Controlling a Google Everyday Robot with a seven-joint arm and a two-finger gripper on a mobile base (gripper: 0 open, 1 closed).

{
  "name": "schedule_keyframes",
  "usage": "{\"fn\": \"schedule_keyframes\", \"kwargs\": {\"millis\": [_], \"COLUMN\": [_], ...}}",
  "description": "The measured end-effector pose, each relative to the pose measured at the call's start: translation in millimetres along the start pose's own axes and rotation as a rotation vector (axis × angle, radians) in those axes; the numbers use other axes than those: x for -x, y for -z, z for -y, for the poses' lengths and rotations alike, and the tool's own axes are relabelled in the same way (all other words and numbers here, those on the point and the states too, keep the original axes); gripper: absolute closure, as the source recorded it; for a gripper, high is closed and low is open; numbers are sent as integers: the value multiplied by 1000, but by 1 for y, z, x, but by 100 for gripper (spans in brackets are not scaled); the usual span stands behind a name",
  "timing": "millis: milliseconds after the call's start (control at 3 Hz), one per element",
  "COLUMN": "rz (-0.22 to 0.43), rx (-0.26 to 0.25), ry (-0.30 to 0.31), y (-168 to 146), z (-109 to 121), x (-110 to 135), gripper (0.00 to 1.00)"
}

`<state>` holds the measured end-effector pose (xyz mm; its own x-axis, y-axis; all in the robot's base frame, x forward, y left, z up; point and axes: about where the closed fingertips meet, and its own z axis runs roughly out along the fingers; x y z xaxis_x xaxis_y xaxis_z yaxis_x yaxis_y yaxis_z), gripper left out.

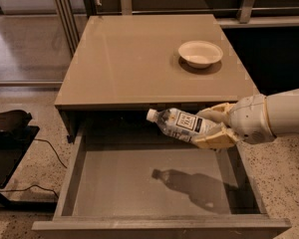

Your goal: Place blue plastic bottle into top drawer

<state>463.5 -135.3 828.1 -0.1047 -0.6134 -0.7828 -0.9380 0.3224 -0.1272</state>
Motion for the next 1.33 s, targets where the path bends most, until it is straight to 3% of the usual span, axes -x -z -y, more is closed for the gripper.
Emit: {"fn": "schedule_keyframes", "kwargs": {"millis": [333,667,1000,1333], "rz": [-20,-45,-71,-106], "rx": [32,57,28,-34], "ry": [-32,-116,-169,-180], "y": [-23,-67,-107,-137], "z": [-4,-16,-27,-32], "x": [-9,-48,-92,-124], "gripper": [100,100,100,100]}}
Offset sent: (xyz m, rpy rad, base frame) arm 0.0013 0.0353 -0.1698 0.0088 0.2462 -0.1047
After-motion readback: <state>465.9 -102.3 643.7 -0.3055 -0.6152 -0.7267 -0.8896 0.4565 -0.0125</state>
